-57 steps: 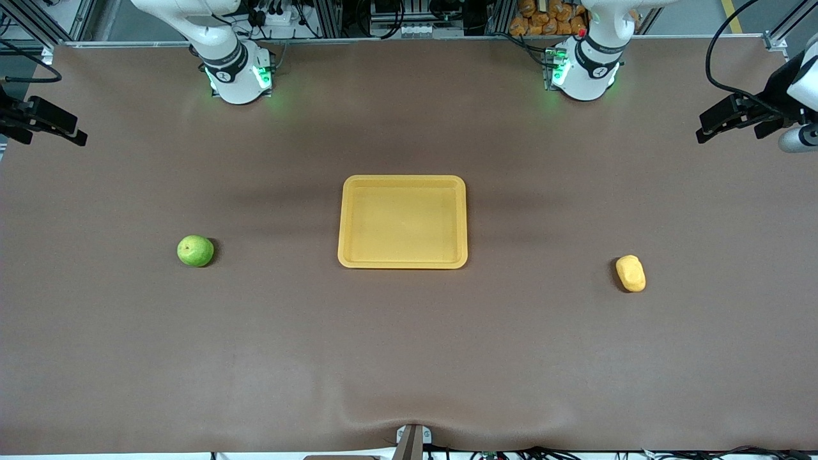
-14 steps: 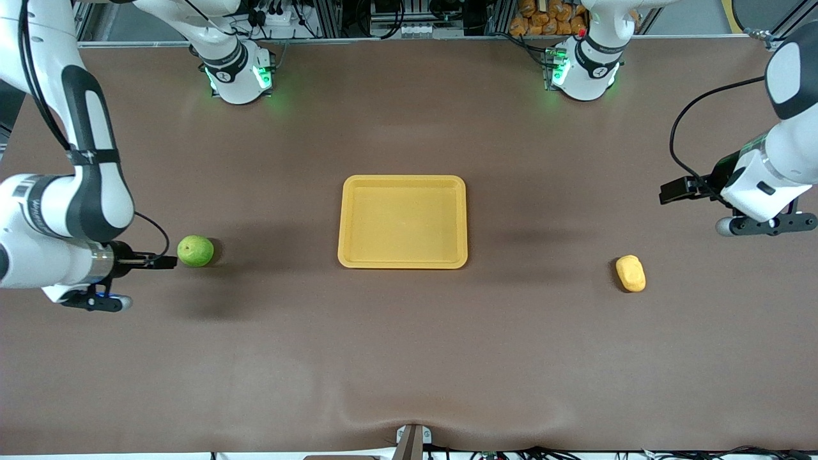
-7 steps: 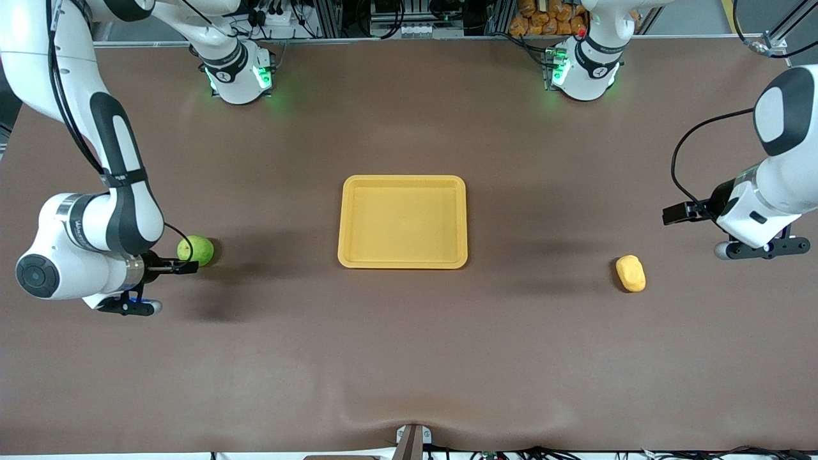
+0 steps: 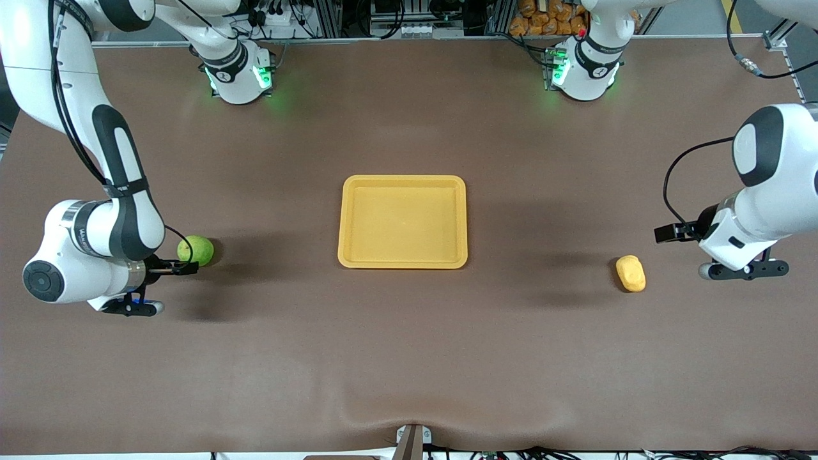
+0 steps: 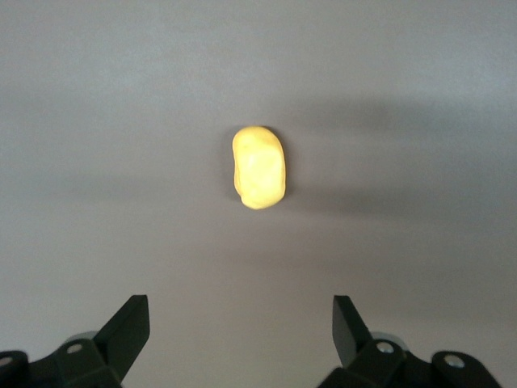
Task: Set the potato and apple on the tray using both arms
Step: 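Move the right gripper to the green apple while the left gripper approaches the potato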
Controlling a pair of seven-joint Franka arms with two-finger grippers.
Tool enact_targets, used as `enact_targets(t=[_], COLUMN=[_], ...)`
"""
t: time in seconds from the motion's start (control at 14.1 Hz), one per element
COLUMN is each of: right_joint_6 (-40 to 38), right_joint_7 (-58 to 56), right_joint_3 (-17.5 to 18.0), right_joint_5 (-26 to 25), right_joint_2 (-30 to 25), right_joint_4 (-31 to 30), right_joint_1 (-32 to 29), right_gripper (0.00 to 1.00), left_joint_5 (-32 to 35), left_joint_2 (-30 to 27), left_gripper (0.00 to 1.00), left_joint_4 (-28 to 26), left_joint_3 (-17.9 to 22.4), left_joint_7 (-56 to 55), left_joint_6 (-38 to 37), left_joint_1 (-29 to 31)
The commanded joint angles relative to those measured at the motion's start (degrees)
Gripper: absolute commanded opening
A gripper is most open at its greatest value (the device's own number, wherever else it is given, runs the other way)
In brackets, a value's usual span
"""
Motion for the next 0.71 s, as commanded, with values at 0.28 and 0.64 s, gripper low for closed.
enact_targets(t=[0.28, 0.64], right_joint_6=[-0.2, -0.4], right_joint_7=[-0.8, -0.6], right_joint_3=[0.5, 0.5], right_joint_5=[1.3, 1.4], right_joint_2=[-0.4, -1.8], right_joint_4=[-2.5, -5.2], right_joint_1=[-1.2, -0.8], right_gripper=[1.00, 1.00], left_joint_5=[1.4, 1.8], left_joint_2=[4.0, 5.5], left_gripper=[1.00, 1.00], left_joint_4=[-0.1, -0.1], left_joint_3=[-0.2, -0.2], left_joint_7=[1.2, 4.1], left_joint_6=[5.7, 7.8], left_joint_1=[1.3, 1.4])
